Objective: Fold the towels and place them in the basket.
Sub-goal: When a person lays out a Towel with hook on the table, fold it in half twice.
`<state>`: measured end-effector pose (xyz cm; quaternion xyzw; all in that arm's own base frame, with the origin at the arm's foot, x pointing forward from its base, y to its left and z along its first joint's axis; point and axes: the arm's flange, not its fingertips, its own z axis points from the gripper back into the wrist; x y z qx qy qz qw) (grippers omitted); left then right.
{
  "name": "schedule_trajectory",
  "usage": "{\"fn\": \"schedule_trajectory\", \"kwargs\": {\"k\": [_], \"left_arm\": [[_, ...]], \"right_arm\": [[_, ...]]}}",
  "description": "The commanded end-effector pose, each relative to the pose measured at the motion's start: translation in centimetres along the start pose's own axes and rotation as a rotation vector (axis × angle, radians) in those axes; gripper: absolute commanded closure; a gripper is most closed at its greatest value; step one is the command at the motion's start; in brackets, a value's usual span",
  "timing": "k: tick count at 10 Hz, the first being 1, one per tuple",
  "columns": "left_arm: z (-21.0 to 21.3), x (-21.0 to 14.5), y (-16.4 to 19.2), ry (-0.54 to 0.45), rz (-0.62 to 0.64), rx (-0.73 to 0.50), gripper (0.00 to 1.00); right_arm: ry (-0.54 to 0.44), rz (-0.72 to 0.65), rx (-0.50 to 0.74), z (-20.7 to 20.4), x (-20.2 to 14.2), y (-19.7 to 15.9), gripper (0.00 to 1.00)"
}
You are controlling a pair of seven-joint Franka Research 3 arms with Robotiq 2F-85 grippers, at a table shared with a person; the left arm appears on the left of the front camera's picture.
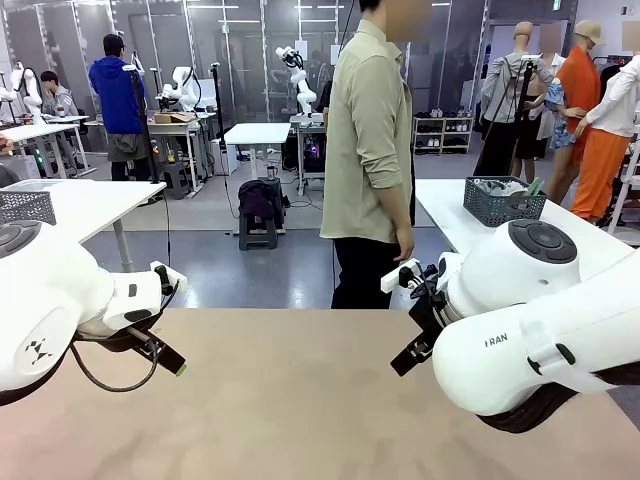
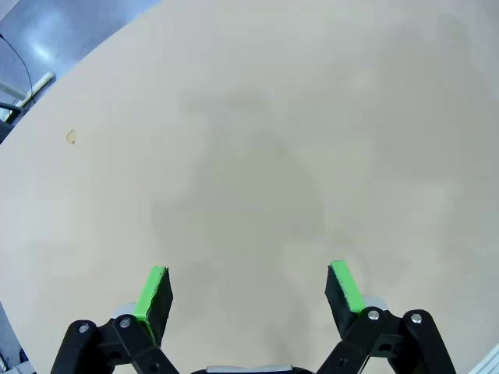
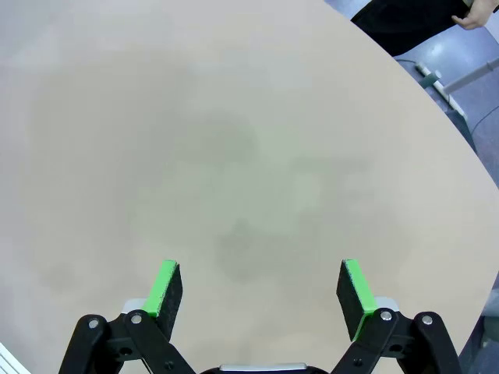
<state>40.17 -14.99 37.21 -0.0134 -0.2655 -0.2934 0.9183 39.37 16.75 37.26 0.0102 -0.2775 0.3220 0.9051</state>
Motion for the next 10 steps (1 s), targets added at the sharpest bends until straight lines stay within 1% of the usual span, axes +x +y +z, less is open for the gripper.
{"fn": "schedule_trajectory", "kwargs": {"k": [1,2,4,5,6,7,8,9,10], "left_arm": [[0.7,0.8,0.0,-0.015,-0.008,-0.012,0.00],[2.3,1.9,0.2,-0.026,0.009,-0.033,0.00],[6.1,4.0,1.1,-0.071,0.068,-0.090,0.00],[8.2,4.9,2.1,-0.092,0.104,-0.118,0.00],[10.9,5.7,3.5,-0.083,0.110,-0.170,0.00],[13.1,6.0,5.3,-0.105,0.185,-0.245,0.00],[15.2,5.9,6.9,-0.106,0.266,-0.380,0.00],[17.1,5.6,8.3,-0.144,0.329,-0.455,0.00],[19.1,4.8,9.7,-0.218,0.380,-0.540,0.00]], "right_arm": [[-0.038,0.003,-0.024,1.1,0.7,-0.1,0.00],[-0.083,-0.040,0.001,3.2,1.7,-0.8,0.00],[-0.128,-0.111,0.028,7.4,2.8,-2.4,0.00],[-0.151,-0.159,0.061,9.5,2.9,-3.3,0.00],[-0.186,-0.225,0.173,11.9,2.5,-4.4,0.00],[-0.202,-0.278,0.261,13.0,1.4,-5.9,0.00],[-0.224,-0.341,0.346,14.3,0.2,-7.2,0.00],[-0.264,-0.407,0.426,15.8,-1.0,-8.1,0.00],[-0.319,-0.475,0.497,17.7,-2.4,-9.0,0.00]]}}
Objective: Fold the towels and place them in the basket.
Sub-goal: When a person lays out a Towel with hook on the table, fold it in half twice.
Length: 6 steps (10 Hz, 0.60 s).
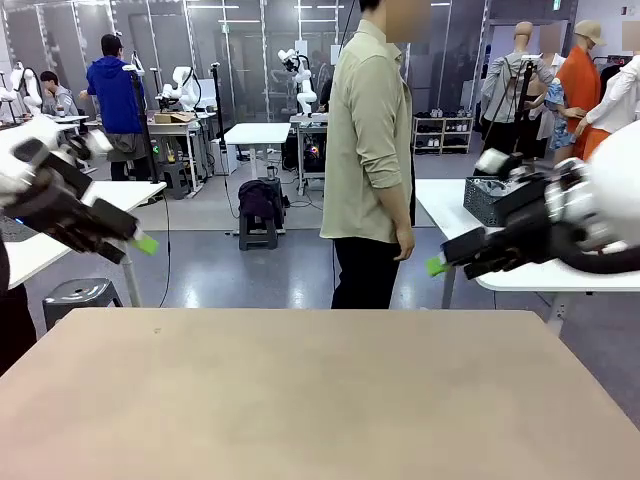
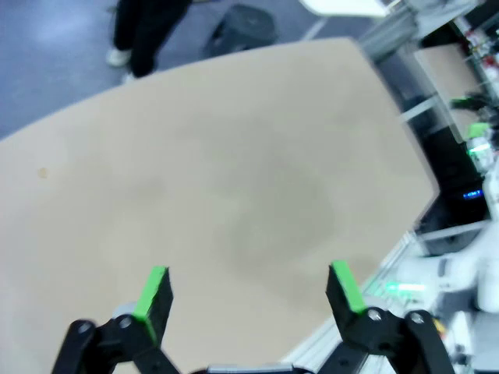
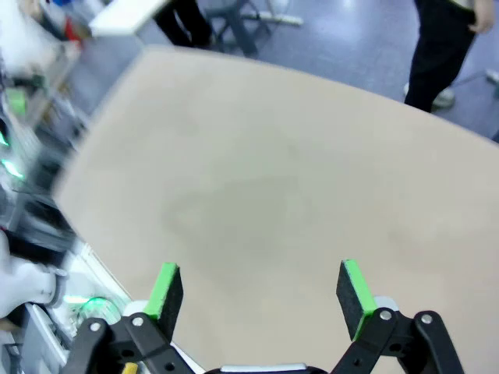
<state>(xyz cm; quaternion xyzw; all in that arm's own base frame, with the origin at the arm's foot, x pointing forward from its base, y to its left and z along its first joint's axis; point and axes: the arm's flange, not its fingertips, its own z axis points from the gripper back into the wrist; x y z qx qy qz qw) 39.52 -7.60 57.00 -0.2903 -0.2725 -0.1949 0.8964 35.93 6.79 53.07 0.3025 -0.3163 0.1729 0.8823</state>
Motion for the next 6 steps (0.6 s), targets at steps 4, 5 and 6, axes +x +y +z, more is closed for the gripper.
{"fn": "schedule_trajectory", "kwargs": {"k": [4,5,6], "left_arm": [[7.5,-4.5,4.4,-0.116,0.267,-0.228,0.00],[8.5,-6.1,5.1,-0.118,0.328,-0.319,0.00],[9.3,-7.4,6.1,-0.112,0.363,-0.409,0.00]], "right_arm": [[-0.194,-0.282,0.311,8.9,-5.1,-3.0,0.00],[-0.149,-0.338,0.321,10.1,-6.0,-3.7,0.00],[-0.104,-0.371,0.399,10.5,-6.5,-4.0,0.00]]}}
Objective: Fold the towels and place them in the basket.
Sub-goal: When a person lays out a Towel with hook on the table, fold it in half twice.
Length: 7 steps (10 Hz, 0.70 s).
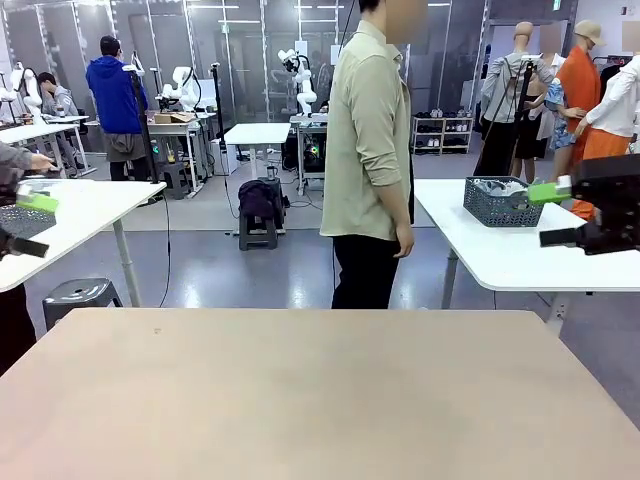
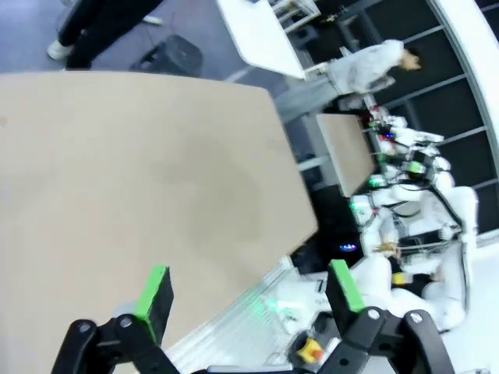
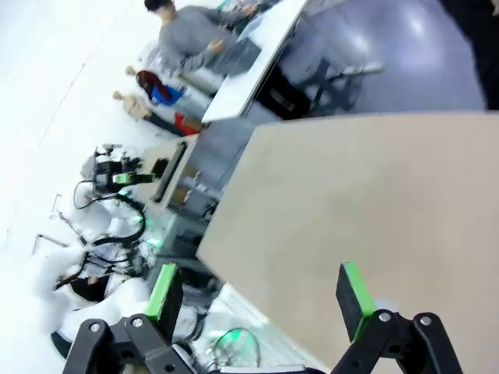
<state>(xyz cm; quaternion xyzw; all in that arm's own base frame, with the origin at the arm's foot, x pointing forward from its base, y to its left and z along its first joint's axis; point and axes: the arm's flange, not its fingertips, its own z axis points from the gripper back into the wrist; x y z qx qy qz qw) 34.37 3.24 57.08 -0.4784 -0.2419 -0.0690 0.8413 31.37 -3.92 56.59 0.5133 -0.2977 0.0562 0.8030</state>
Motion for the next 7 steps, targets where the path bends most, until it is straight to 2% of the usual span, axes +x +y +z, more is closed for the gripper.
{"fn": "schedule_trajectory", "kwargs": {"k": [1,3,6,7], "left_arm": [[1.7,-1.6,2.0,0.033,0.064,-0.118,0.00],[2.4,-2.2,3.3,0.045,0.097,-0.203,0.00],[3.2,-2.4,4.1,0.047,0.113,-0.218,0.00],[4.2,-2.5,4.2,0.028,0.118,-0.230,0.00]], "right_arm": [[0.087,-0.095,0.063,0.6,-4.4,-1.8,0.00],[0.147,-0.201,0.157,0.9,-5.2,-3.3,0.00],[0.199,-0.221,0.258,2.1,-6.4,-4.5,0.00],[0.183,-0.232,0.274,2.8,-6.9,-4.7,0.00]]}}
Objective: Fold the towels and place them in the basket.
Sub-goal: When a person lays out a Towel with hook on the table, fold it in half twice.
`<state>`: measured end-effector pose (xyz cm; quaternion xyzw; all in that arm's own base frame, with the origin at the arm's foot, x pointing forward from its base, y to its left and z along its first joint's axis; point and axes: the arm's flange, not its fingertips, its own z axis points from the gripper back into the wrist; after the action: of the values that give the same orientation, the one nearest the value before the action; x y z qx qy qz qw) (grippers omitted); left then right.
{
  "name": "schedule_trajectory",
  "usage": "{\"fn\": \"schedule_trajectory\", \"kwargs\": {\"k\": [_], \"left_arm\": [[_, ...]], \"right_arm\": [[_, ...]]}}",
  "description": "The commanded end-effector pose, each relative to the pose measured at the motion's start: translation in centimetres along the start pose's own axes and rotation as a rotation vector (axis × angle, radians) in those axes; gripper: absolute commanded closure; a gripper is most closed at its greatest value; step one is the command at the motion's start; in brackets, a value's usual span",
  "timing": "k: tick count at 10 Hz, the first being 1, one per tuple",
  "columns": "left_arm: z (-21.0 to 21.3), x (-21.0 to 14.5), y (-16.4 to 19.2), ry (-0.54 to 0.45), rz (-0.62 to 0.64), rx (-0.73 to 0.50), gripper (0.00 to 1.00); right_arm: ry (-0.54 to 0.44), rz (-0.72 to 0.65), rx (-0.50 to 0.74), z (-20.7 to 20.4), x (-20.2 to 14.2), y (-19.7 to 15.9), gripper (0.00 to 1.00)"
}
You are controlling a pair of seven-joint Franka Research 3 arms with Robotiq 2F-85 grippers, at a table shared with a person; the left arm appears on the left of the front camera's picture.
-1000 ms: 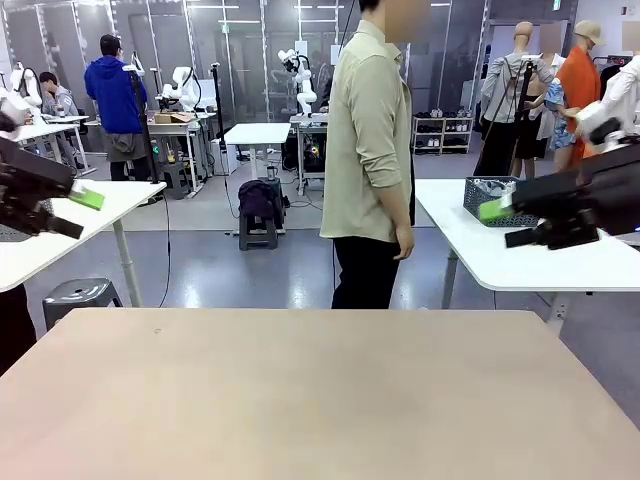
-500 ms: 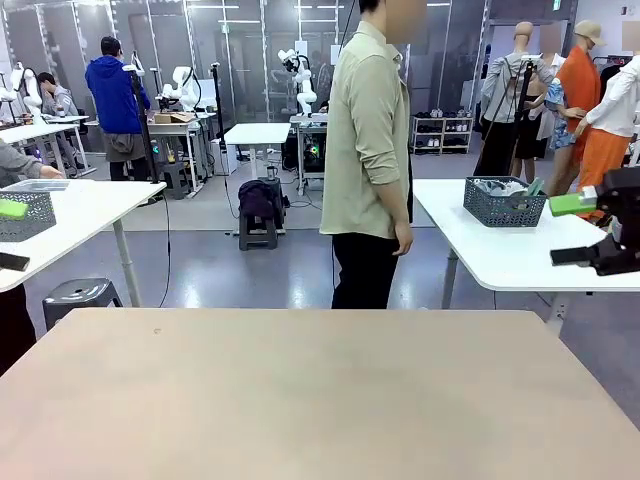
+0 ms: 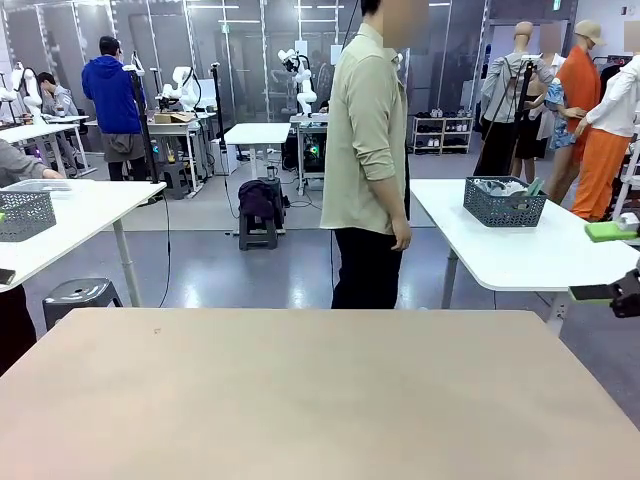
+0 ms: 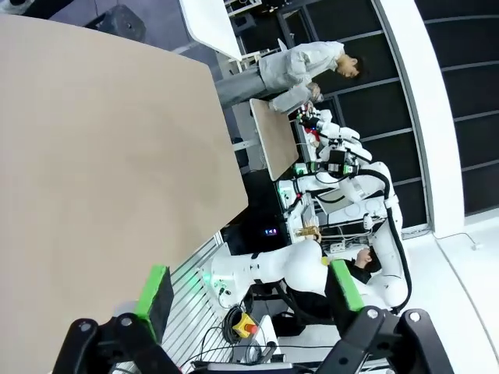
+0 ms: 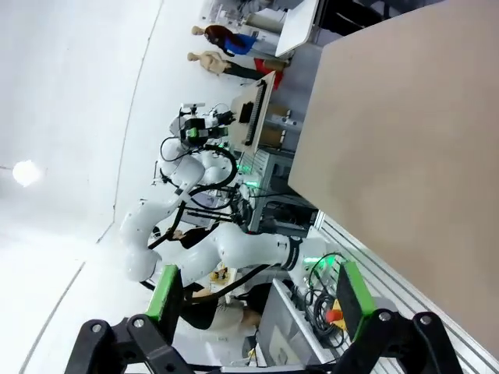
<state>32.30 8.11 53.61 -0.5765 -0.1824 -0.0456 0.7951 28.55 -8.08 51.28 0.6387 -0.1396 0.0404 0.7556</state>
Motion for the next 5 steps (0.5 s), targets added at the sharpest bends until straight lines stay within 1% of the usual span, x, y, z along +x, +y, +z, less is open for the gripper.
{"fn": "schedule_trajectory", "kwargs": {"k": [1,2,3,4,5], "left_arm": [[1.3,0.3,-0.3,-0.022,-0.031,-0.023,0.00],[1.5,0.5,-0.2,-0.031,-0.041,-0.010,0.00],[0.8,0.0,-0.1,-0.012,-0.002,-0.001,0.00],[0.8,0.0,-0.1,-0.012,-0.002,-0.001,0.00],[0.8,0.0,-0.1,-0.012,-0.002,-0.001,0.00]], "right_arm": [[-0.010,0.056,0.012,-0.6,-2.6,-0.7,0.00],[0.012,0.099,0.030,-0.5,-2.6,-0.8,0.00],[-0.012,0.131,-0.004,-0.4,-2.3,-1.0,0.00],[0.010,0.037,0.018,1.1,-0.8,-0.1,0.00],[0.010,0.037,0.018,1.1,-0.8,-0.1,0.00]]}}
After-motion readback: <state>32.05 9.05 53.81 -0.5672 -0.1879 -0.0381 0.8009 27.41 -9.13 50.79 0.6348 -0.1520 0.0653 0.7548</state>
